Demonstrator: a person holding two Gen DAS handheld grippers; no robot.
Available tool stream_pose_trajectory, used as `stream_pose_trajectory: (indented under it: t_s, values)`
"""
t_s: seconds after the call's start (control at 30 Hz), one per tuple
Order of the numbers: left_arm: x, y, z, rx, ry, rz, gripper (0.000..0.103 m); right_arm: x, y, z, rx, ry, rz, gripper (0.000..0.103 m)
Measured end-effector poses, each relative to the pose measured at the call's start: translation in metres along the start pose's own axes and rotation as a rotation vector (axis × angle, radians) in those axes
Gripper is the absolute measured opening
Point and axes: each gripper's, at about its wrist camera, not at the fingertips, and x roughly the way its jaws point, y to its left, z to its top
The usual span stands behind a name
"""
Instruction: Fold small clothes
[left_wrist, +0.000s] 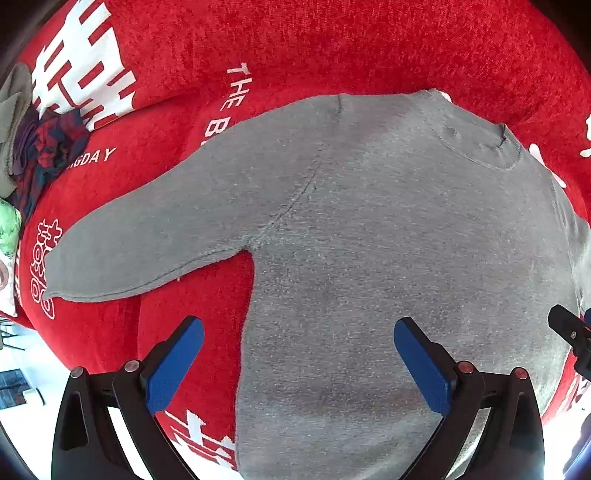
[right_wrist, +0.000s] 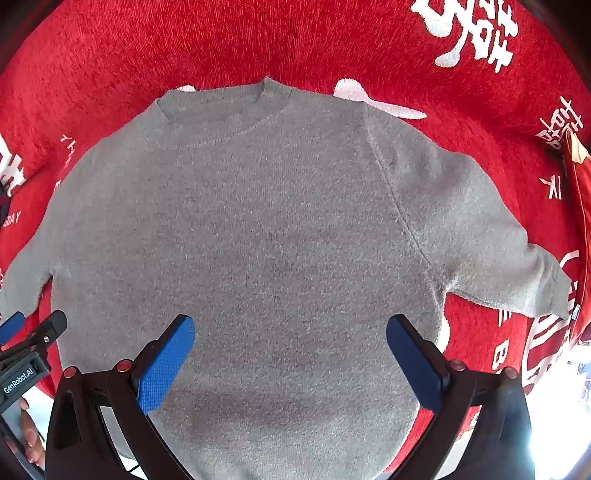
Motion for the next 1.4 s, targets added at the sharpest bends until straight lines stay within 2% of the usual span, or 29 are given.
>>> stream_pose_trajectory:
  t_s: [1.13,1.4]
  values:
    - [0.005,0.030,-0.013,-0.030,0.004,0.001,0.103,-0.006,0.025,-0.001,-0.032,0.012,-0.015,0.103]
    - [0.010,0.038,-0.015,-0.054,0.014,-0.031,0.103,-0.008,0.039,-0.003,-0.045,0.017,0.001,0.103]
